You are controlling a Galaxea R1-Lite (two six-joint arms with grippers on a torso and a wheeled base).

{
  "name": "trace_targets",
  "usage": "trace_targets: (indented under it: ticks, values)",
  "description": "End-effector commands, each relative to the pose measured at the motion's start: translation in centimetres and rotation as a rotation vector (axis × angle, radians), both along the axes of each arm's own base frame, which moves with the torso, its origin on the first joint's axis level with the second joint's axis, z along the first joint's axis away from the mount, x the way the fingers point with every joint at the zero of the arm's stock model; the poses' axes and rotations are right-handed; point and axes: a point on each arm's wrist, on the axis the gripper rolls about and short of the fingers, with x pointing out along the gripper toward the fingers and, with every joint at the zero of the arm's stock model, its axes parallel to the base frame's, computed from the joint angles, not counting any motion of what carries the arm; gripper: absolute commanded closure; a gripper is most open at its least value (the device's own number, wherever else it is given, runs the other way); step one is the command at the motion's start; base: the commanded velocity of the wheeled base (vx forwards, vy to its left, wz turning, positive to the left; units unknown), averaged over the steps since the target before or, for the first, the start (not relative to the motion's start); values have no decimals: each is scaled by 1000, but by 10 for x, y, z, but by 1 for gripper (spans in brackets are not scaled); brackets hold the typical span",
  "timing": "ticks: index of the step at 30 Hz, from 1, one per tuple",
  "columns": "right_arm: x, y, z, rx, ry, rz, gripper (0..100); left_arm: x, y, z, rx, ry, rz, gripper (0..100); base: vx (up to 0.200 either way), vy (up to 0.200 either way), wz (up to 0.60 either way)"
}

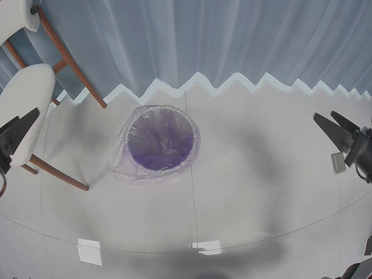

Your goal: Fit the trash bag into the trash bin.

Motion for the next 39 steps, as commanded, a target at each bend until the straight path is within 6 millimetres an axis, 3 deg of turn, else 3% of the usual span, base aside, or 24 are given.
trace_targets:
  ticks: [1, 2, 4, 7, 8, 19, 26, 27, 29, 30, 35, 39]
  values:
    - [-151, -76, -125, -81, 37, -219, 0, -140, 37, -103, -72, -65, 379, 0, 0, 0, 0]
    - [-153, -76, -129, -86, 42, -228, 0, -138, 36, -106, -70, -63, 379, 0, 0, 0, 0]
    - [-156, -76, -157, -137, 105, -261, 0, -126, 34, -130, -3, 11, 338, 0, 0, 0, 0]
    - [-155, -76, -157, -130, 97, -274, 0, -111, 31, -181, 163, 175, 315, 0, 0, 0, 0]
    - [-155, -76, -157, -128, 96, -274, 0, -108, 31, -189, 187, 195, 296, 0, 0, 0, 0]
    - [-158, -76, -163, -205, 99, -190, 0, -108, 30, -186, 185, 169, 214, 0, 0, 0, 0]
    - [-157, -77, -162, -198, 107, -230, 0, -102, 27, -185, 183, 265, 373, 0, 0, 0, 0]
    - [-154, -74, -161, -215, 168, -344, 0, -104, 27, -185, 179, 239, 384, 0, 0, 0, 0]
    - [-153, -73, -161, -217, 179, -383, 0, -105, 27, -185, 180, 218, 382, 0, 0, 0, 0]
    - [-152, -71, -161, -234, 200, -472, 0, -116, 26, -190, 196, 87, 299, 0, 0, 0, 0]
    - [-163, -70, -164, -210, 41, -424, 0, -116, 26, -191, 216, 88, 269, 0, 0, 0, 0]
    - [-163, -70, -164, -202, 44, -436, 0, -116, 26, -191, 210, 90, 273, 0, 0, 0, 0]
